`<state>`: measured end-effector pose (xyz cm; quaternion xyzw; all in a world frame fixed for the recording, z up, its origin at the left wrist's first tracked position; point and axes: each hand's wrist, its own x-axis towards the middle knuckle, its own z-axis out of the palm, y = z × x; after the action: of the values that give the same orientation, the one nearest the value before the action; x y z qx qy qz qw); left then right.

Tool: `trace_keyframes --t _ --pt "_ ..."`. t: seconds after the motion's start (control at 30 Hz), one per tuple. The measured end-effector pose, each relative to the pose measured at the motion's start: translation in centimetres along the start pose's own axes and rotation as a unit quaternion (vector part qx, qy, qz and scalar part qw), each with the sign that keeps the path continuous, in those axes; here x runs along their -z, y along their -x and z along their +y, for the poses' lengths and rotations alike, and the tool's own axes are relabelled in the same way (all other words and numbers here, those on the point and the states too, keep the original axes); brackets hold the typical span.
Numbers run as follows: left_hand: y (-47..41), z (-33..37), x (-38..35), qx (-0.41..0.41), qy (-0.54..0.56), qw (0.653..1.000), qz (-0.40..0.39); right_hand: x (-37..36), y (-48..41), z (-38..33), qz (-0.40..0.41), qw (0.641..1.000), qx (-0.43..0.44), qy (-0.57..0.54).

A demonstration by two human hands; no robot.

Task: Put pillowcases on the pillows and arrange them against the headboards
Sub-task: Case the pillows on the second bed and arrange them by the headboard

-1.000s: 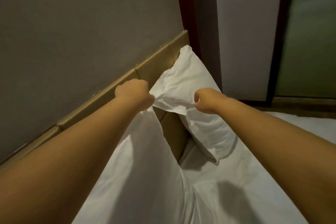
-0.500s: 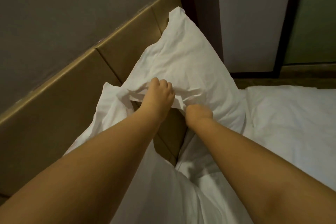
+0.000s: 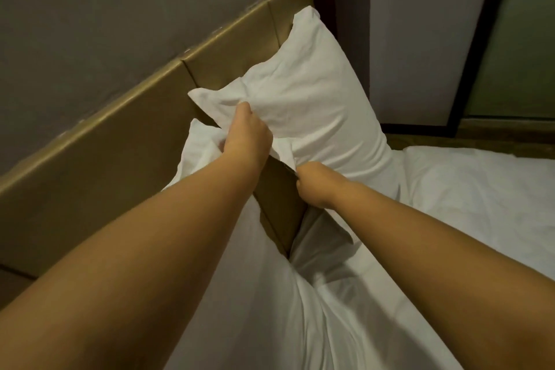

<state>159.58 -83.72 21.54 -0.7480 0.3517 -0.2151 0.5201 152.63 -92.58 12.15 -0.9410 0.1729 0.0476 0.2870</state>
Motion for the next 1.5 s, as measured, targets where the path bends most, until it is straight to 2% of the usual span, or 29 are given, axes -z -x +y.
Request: trace_keyframes --t 0.17,0.23,0.33,0.47,0.57,0.7,0.8,0.87,0.97,1.1,1.17,1.23,1.33,1.4,1.5 --pt "1.4 -1.3 0.8 -0.031 0.037 0.997 -0.068 0.4 1.5 -1.5 -0.036 0.999 0.005 0.018" --pt "1.3 -1.7 0.4 -0.027 0.1 0.986 -0.134 0.3 2.2 -2.5 -0.043 0.999 0.023 0.018" --pt "2.1 -2.6 0.4 -0.029 0.179 0.97 -0.162 -0.1 2.8 -3.2 -0.043 0.998 0.026 0.024" --pt "3.1 -3.3 0.5 0.002 0.177 0.973 -0.145 -0.2 2.5 -2.6 -0.061 0.997 0.009 0.039" --pt "3.0 -4.7 0.9 0.03 0.222 0.969 -0.106 2.1 2.2 -2.9 -0.073 0.992 0.057 0.082" --pt "1.2 -7.0 0.8 0.151 0.357 0.922 -0.014 6.7 1.3 -5.1 -0.047 0.982 0.081 0.163" --pt "-0.1 -7.0 0.4 0.216 0.388 0.895 -0.033 9.7 -0.2 -7.1 0.014 0.981 0.099 0.165" --pt "-0.9 -5.9 -0.2 0.21 0.366 0.904 -0.069 11.0 -1.5 -8.1 0.081 0.98 0.105 0.15" --pt "-2.2 -4.5 -1.4 0.183 0.331 0.924 -0.065 11.6 -3.6 -8.3 0.151 0.974 0.12 0.12" --pt "-2.0 -5.0 -1.3 0.162 0.394 0.904 0.037 11.2 -6.3 -8.4 0.103 0.986 0.131 0.022" --pt "-1.3 -5.7 -1.1 0.153 0.417 0.89 0.098 11.3 -7.3 -9.0 0.065 0.99 0.104 0.063" --pt "-0.7 -6.7 -1.3 0.146 0.428 0.882 0.13 12.1 -7.6 -9.5 0.082 0.989 0.055 0.106" --pt "-0.4 -8.8 -2.1 0.175 0.459 0.863 0.114 13.9 -7.1 -10.6 0.176 0.983 -0.003 0.05" --pt "-0.1 -9.8 -2.4 0.203 0.456 0.862 0.086 14.4 -7.2 -11.2 0.244 0.97 -0.008 0.018" --pt "0.9 -10.1 -2.0 0.2 0.429 0.88 0.037 13.3 -6.7 -11.8 0.198 0.979 0.04 0.012"
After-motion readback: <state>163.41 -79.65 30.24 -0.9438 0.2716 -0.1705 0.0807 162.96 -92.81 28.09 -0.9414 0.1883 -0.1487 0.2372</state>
